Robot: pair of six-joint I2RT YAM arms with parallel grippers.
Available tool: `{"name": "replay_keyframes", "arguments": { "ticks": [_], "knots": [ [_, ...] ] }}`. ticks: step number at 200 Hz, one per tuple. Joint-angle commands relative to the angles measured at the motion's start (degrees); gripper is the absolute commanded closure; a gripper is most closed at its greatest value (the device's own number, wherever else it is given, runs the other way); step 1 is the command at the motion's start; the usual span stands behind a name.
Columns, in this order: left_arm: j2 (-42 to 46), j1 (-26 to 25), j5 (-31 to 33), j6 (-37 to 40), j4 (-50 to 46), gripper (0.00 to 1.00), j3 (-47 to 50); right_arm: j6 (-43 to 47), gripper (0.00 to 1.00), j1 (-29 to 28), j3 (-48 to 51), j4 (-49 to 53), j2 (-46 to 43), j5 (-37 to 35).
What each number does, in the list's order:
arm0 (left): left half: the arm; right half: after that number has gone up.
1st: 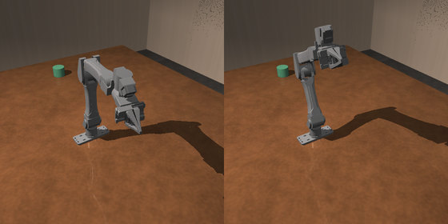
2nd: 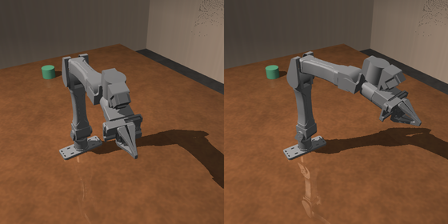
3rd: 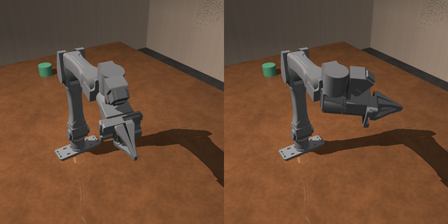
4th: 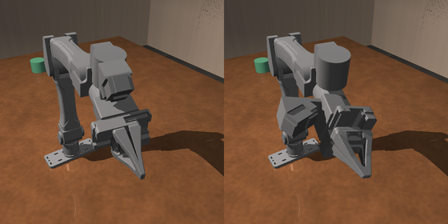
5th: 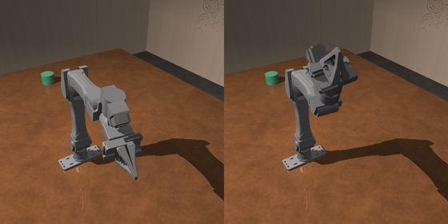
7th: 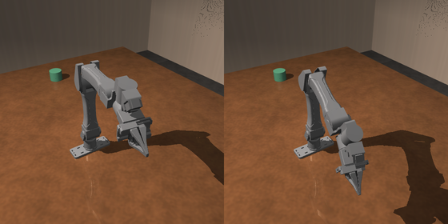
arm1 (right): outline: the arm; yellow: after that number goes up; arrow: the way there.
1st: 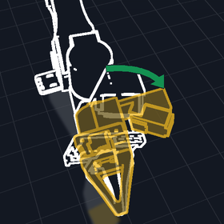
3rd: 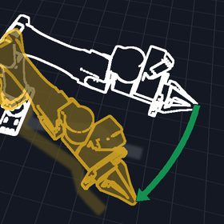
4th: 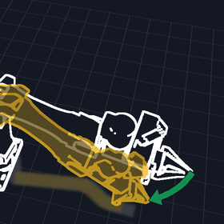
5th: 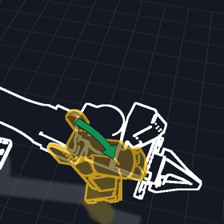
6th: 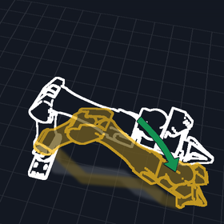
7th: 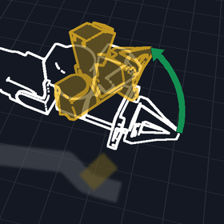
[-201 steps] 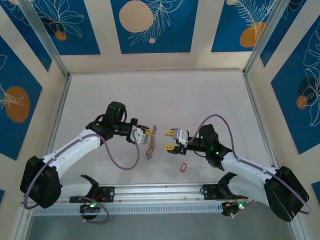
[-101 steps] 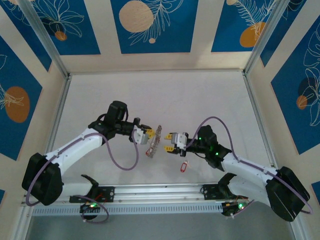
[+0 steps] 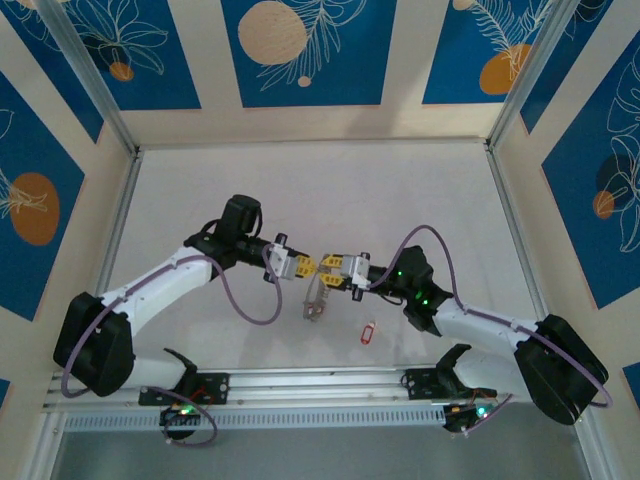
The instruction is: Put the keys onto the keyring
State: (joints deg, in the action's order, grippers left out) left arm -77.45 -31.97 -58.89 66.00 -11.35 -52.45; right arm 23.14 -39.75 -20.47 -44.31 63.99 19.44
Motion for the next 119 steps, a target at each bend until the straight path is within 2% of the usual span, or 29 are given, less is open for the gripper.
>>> {"name": "replay_keyframes", "arguments": {
  "ticks": [1,31,79,96,108,119],
  "knots": [
    [-0.4,-0.3,-4.8,-1.6,0.2,1.0,-2.0,-0.4,0.78,-0.4,-1.1,-1.9,0.7,-0.4],
    [-0.5,-0.6,-4.4,-2.9,0.8,1.0,-2.2,-0.6,0.84,-0.6,-1.1,-3.6,2.0,-0.8],
    [-0.4,-0.9,-1.8,-4.3,0.9,1.0,-2.3,0.5,0.85,-0.6,-2.0,-5.3,4.6,-1.5],
    [-0.2,-0.9,-1.2,-4.3,0.3,1.0,-2.4,0.3,1.0,-0.6,-2.1,-6.5,5.1,-1.4],
    [-0.1,-0.9,-0.6,-4.3,-0.8,1.0,-2.8,0.0,1.0,-0.6,-2.0,-7.3,5.0,-1.7],
    [0.1,-0.9,0.5,-4.1,-2.3,0.93,-3.1,-0.2,1.0,-0.6,-1.8,-8.4,5.0,-1.9]
  ]
}}
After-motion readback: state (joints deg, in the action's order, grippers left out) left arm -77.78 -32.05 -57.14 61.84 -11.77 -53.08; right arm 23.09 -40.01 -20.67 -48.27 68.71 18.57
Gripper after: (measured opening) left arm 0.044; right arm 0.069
